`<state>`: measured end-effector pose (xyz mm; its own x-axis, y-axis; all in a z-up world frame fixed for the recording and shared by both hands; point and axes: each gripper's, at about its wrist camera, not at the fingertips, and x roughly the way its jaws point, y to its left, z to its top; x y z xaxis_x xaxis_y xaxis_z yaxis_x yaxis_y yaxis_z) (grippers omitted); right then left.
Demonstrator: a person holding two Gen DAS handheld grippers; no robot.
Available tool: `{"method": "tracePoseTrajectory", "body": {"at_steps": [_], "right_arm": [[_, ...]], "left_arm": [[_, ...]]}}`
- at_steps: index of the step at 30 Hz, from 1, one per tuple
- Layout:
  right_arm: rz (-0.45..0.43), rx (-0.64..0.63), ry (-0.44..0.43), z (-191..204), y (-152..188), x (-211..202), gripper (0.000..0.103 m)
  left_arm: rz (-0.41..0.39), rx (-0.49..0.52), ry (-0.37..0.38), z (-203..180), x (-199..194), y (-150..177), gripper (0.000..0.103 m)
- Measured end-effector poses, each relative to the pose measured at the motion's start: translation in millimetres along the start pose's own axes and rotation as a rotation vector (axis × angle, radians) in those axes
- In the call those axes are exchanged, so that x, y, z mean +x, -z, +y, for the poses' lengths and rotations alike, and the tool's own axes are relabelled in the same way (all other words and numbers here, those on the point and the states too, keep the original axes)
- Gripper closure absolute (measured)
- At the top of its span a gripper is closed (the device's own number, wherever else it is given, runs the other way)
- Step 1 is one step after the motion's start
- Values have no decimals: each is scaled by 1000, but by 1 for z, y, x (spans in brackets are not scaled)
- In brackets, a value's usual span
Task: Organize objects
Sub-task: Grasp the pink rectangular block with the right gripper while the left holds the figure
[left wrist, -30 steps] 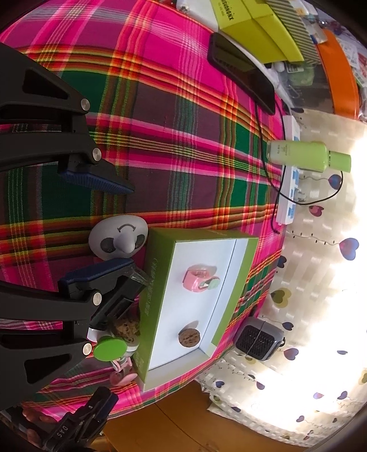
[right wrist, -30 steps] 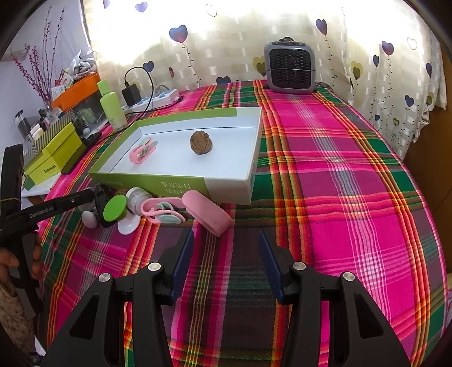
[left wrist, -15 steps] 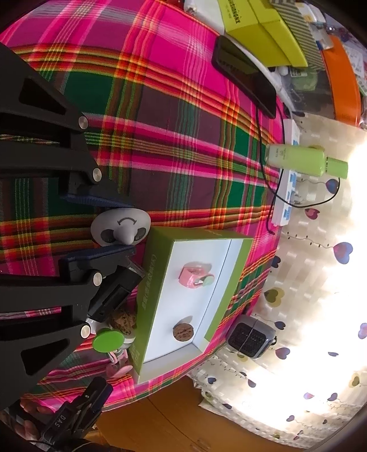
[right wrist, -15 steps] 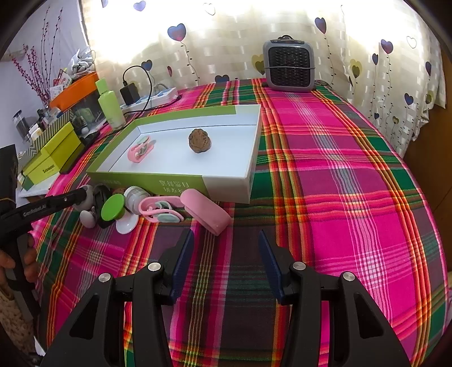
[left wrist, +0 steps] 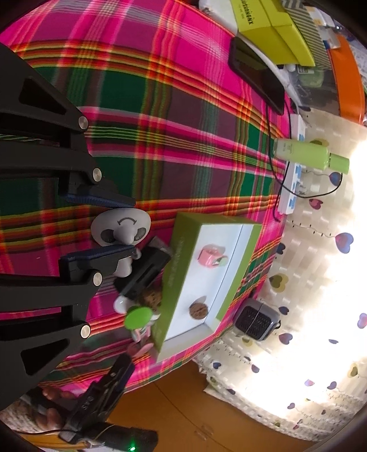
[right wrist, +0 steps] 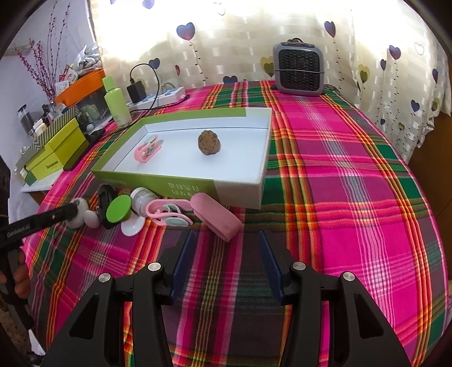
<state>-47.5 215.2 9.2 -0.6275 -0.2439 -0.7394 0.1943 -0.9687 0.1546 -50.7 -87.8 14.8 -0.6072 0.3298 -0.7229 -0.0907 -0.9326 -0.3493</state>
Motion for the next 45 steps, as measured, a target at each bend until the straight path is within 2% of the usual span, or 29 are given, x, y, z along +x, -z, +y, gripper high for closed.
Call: {"method": "tracePoseTrajectory", "body": {"at_steps": [9,18,29,33,41,45], "right_arm": [[29,-51,14,4,-8,15,55],[45,-87,28,4,-15,24,55],[51,-96,9,6,-14,27,55],[48,-102,4,8,-12,25,68],[46,-110,-3,10,-8,21,84],[45,-100,1,9,-3,16,84]], "left_arm": [[61,18,64,-10,-9,23,79],[118,66,134,-33,0,35,79],[119,77,140,-36,4,36,78],[110,90,129,-39,5,35,76],[99,89,124,-39,8,32,76],[97,91,122,-39,9,32,76]]}}
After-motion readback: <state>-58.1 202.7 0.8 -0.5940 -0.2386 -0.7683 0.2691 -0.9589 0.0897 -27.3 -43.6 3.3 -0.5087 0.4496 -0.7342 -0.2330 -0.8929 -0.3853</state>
